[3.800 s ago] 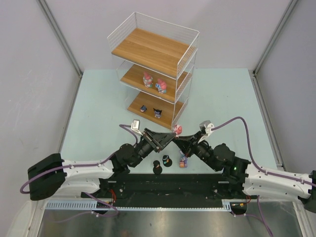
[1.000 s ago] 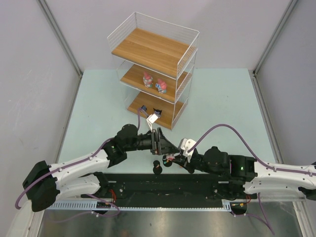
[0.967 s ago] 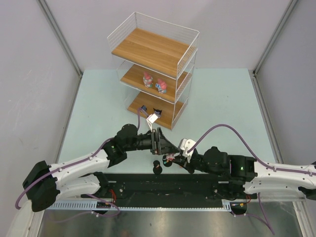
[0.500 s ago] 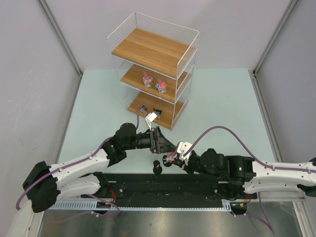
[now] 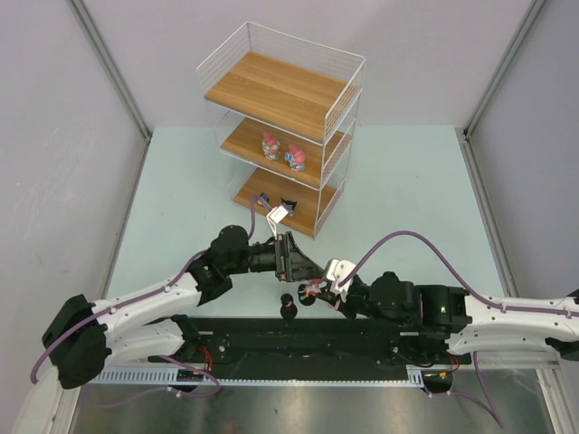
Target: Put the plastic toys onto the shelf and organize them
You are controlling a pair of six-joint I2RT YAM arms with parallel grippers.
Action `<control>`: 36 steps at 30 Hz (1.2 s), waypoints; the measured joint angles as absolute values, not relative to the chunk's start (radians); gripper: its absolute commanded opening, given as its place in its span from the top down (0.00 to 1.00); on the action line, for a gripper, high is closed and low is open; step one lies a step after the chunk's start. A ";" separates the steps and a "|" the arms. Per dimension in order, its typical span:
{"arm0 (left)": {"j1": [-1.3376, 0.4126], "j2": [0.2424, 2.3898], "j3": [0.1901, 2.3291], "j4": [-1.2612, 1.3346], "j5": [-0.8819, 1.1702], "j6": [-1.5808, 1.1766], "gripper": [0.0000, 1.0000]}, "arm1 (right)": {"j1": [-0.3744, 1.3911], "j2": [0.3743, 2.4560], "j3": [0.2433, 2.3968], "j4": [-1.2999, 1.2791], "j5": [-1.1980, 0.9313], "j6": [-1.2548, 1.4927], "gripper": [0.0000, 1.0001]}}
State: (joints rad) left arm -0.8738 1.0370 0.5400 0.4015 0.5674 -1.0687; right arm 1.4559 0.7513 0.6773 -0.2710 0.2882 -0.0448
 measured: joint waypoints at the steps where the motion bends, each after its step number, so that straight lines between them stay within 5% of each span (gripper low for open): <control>1: -0.873 1.039 0.538 0.405 0.571 -1.071 0.17 | 1.456 0.751 0.678 -0.271 0.288 -0.046 1.00; 17: -0.870 1.056 0.515 0.449 0.594 -1.081 0.43 | 1.458 0.752 0.682 -0.265 0.290 -0.057 1.00; 20: -0.868 1.058 0.509 0.462 0.598 -1.084 0.56 | 1.458 0.752 0.682 -0.265 0.289 -0.057 1.00; 23: -0.867 1.061 0.501 0.478 0.600 -1.092 0.79 | 1.458 0.755 0.682 -0.266 0.289 -0.056 1.00; 24: -0.867 1.061 0.499 0.485 0.600 -1.095 0.96 | 1.458 0.756 0.682 -0.265 0.289 -0.057 1.00; 27: -0.866 1.063 0.488 0.507 0.604 -1.102 1.00 | 1.459 0.757 0.682 -0.265 0.289 -0.056 1.00; 31: -0.865 1.067 0.483 0.524 0.606 -1.112 1.00 | 1.460 0.757 0.682 -0.263 0.290 -0.056 0.35; 36: -0.864 1.064 0.474 0.552 0.608 -1.129 1.00 | 1.460 0.754 0.685 -0.269 0.327 -0.053 0.11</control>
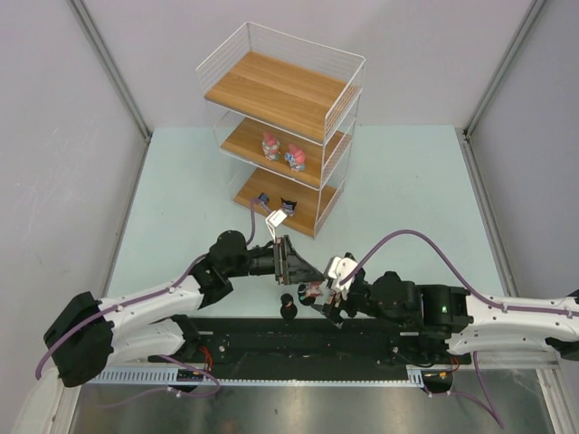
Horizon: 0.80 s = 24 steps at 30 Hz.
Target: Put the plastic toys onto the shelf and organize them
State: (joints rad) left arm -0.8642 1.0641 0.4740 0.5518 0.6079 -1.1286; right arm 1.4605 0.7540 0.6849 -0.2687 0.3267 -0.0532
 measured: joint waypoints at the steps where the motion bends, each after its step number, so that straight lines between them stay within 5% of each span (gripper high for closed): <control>1: -0.865 1.061 0.469 0.551 0.607 -1.129 1.00 | 1.460 0.750 0.685 -0.269 0.333 -0.054 0.10; 10: -0.822 0.912 0.452 0.364 0.491 -1.041 1.00 | 1.460 0.668 0.685 -0.275 0.373 -0.048 0.08; 18: -0.813 0.738 0.777 -0.190 -0.030 -0.704 1.00 | 1.460 0.617 0.685 -0.281 0.412 -0.036 0.07; 24: -0.810 0.694 0.861 -0.292 -0.338 -0.519 1.00 | 1.460 0.622 0.685 -0.281 0.426 -0.029 0.07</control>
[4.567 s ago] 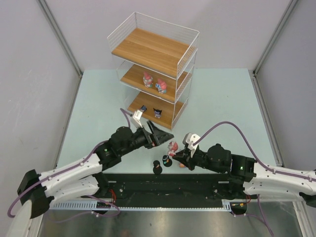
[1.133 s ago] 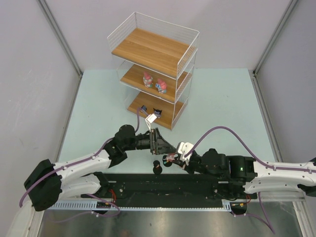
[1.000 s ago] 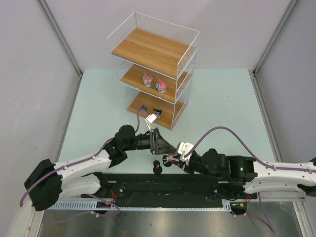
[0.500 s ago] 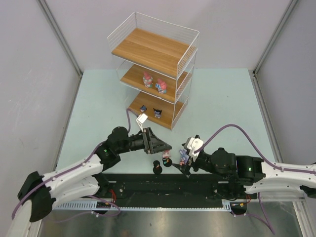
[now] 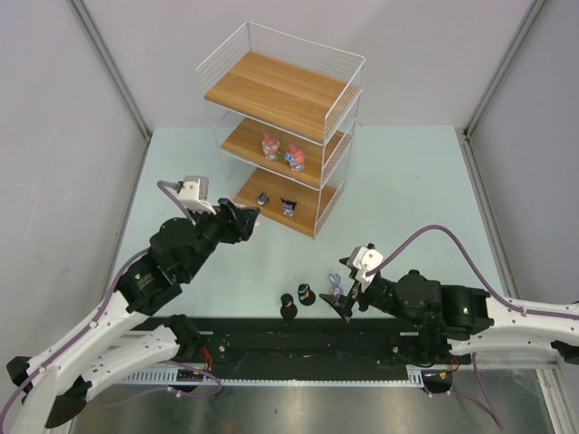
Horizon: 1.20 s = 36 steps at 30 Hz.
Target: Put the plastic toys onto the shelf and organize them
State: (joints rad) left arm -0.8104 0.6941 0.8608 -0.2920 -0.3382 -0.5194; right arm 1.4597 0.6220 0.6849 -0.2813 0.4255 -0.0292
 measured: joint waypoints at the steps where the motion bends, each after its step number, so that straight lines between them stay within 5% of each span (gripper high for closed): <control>1: -0.810 0.695 0.860 -0.300 -0.374 -0.492 1.00 | 1.460 0.623 0.685 -0.282 0.427 -0.026 0.07; 11: -0.708 0.710 0.756 -0.017 -0.484 -0.146 1.00 | 1.460 0.629 0.685 -0.282 0.433 -0.019 0.06; 20: -0.352 0.868 0.796 0.223 -0.044 -0.034 1.00 | 1.460 0.629 0.685 -0.279 0.441 -0.019 0.05; 36: -0.220 1.109 0.862 0.434 0.373 -0.052 1.00 | 1.460 0.629 0.685 -0.278 0.447 -0.019 0.04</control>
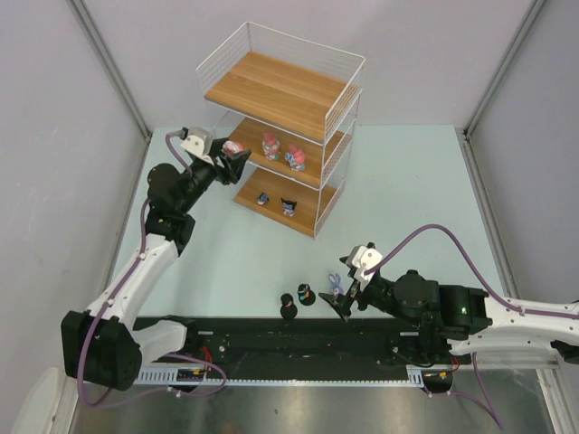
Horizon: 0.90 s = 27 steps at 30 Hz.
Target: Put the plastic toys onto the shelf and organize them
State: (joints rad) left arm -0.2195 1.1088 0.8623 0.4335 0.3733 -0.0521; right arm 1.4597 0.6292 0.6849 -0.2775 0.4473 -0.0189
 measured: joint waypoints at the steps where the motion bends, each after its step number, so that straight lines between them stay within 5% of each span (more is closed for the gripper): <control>1: -0.217 1.121 0.864 0.447 0.379 -0.052 1.00 | 1.460 0.629 0.685 -0.278 0.448 -0.019 0.04; 27: -0.173 1.432 1.034 0.567 0.407 -0.033 1.00 | 1.460 0.629 0.685 -0.271 0.465 -0.020 0.02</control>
State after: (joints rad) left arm -0.1730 1.4319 1.0344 0.5674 0.4072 -0.0326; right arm 1.4597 0.6292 0.6849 -0.2714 0.4648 -0.0196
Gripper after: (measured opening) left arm 0.643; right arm 0.976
